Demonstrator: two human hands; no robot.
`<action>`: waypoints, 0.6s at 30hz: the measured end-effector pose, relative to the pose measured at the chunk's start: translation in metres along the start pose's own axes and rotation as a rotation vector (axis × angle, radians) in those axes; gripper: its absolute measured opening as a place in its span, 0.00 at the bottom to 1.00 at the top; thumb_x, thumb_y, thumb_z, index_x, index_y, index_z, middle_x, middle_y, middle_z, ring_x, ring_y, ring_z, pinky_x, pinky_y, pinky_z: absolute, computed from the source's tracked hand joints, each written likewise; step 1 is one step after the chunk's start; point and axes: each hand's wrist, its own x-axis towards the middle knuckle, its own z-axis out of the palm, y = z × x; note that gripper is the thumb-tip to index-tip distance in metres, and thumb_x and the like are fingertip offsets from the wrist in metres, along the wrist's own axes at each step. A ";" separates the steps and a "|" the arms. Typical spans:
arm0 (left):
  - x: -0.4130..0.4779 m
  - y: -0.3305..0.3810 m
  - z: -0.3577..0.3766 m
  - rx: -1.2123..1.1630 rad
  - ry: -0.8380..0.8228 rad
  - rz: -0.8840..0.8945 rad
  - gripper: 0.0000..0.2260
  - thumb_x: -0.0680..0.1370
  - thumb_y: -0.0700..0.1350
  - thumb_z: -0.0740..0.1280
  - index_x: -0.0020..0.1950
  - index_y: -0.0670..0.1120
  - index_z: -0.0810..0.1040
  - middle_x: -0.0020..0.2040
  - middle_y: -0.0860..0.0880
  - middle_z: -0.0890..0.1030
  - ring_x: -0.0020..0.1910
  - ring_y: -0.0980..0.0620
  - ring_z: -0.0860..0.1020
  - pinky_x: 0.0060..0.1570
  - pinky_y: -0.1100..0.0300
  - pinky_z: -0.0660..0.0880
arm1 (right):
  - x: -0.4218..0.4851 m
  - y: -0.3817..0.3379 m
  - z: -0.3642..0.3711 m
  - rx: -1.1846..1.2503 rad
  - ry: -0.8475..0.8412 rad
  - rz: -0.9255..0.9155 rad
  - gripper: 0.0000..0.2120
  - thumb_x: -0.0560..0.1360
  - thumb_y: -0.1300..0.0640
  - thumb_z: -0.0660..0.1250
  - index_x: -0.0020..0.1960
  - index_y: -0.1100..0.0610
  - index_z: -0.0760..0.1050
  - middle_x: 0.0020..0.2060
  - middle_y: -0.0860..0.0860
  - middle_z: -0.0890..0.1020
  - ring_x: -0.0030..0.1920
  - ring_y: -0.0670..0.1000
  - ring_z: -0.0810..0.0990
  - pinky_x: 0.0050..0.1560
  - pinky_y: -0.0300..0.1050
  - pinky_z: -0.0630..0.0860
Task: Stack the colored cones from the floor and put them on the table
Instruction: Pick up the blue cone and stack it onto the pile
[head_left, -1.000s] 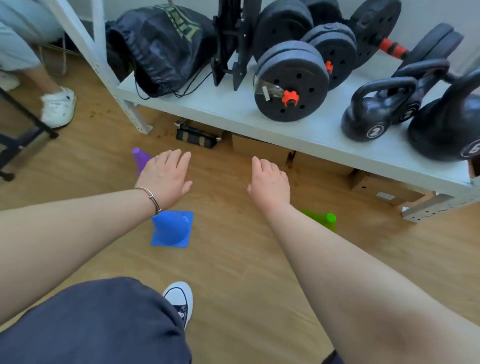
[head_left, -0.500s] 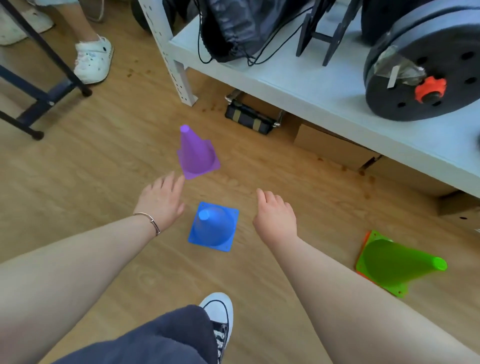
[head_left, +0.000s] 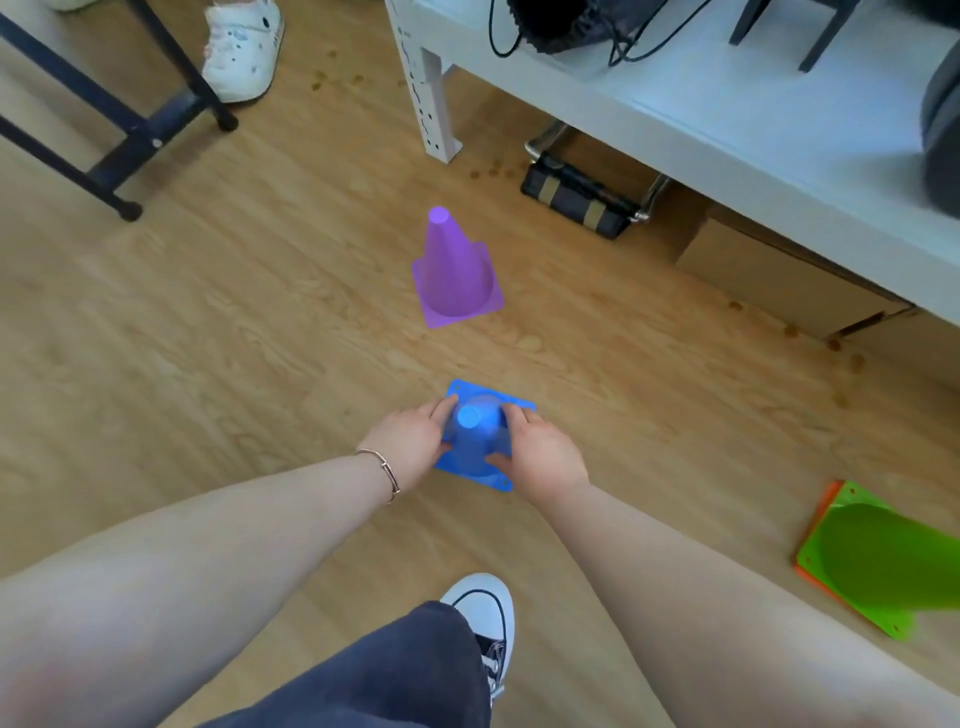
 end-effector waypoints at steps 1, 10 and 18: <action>0.000 0.001 -0.001 -0.039 -0.002 -0.005 0.28 0.80 0.49 0.60 0.78 0.46 0.53 0.74 0.46 0.67 0.66 0.42 0.73 0.60 0.50 0.72 | -0.001 0.001 0.000 0.033 -0.001 0.003 0.30 0.75 0.47 0.69 0.72 0.56 0.63 0.64 0.55 0.76 0.60 0.59 0.78 0.55 0.52 0.75; -0.022 0.031 -0.035 -0.170 0.169 0.098 0.26 0.77 0.51 0.66 0.73 0.47 0.65 0.69 0.48 0.74 0.62 0.42 0.76 0.57 0.48 0.75 | -0.036 0.031 -0.041 0.227 0.063 -0.030 0.34 0.74 0.49 0.71 0.76 0.54 0.62 0.68 0.55 0.75 0.65 0.57 0.75 0.61 0.49 0.72; -0.030 0.112 -0.112 -0.102 0.287 0.264 0.24 0.76 0.50 0.68 0.70 0.46 0.68 0.66 0.47 0.76 0.64 0.45 0.75 0.59 0.50 0.73 | -0.094 0.079 -0.112 0.352 0.250 0.012 0.32 0.73 0.51 0.72 0.75 0.51 0.65 0.69 0.51 0.75 0.67 0.52 0.75 0.65 0.48 0.72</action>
